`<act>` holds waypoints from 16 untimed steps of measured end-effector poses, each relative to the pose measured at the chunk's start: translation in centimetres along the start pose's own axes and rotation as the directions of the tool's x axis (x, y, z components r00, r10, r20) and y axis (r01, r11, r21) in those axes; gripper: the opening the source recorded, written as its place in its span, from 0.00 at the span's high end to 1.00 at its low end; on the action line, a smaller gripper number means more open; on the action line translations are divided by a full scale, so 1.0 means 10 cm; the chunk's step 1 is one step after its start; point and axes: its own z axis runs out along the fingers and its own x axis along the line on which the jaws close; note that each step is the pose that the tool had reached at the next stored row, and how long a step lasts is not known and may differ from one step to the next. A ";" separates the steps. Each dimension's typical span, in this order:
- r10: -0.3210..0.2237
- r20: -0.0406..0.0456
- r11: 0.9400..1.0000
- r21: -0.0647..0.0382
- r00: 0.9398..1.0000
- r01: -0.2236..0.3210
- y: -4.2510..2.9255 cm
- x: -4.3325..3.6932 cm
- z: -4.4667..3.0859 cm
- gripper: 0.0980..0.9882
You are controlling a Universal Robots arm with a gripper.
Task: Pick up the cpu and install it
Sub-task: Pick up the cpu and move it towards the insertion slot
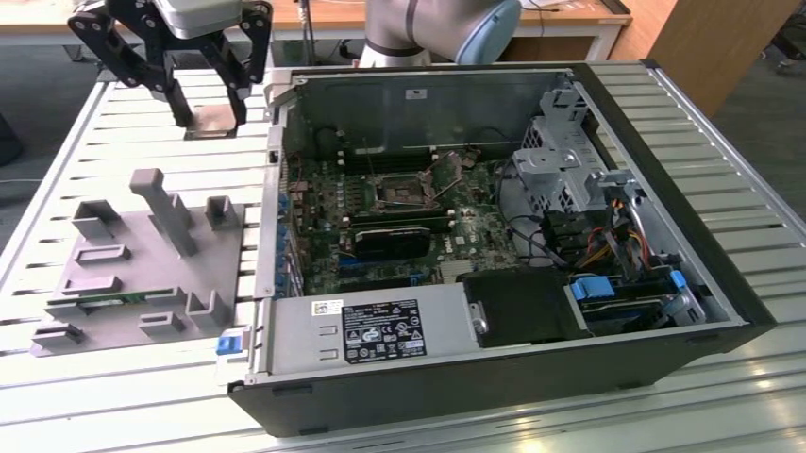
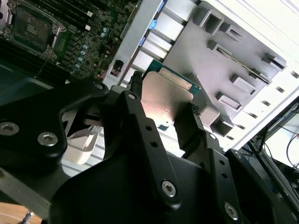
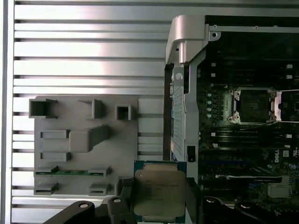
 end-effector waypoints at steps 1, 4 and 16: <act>0.000 0.000 1.000 0.000 1.000 0.000 0.000 -0.005 0.000 0.52; 0.000 0.000 1.000 0.000 1.000 0.000 0.000 -0.023 0.000 0.52; 0.000 0.000 1.000 0.000 1.000 0.000 0.000 -0.101 -0.001 0.52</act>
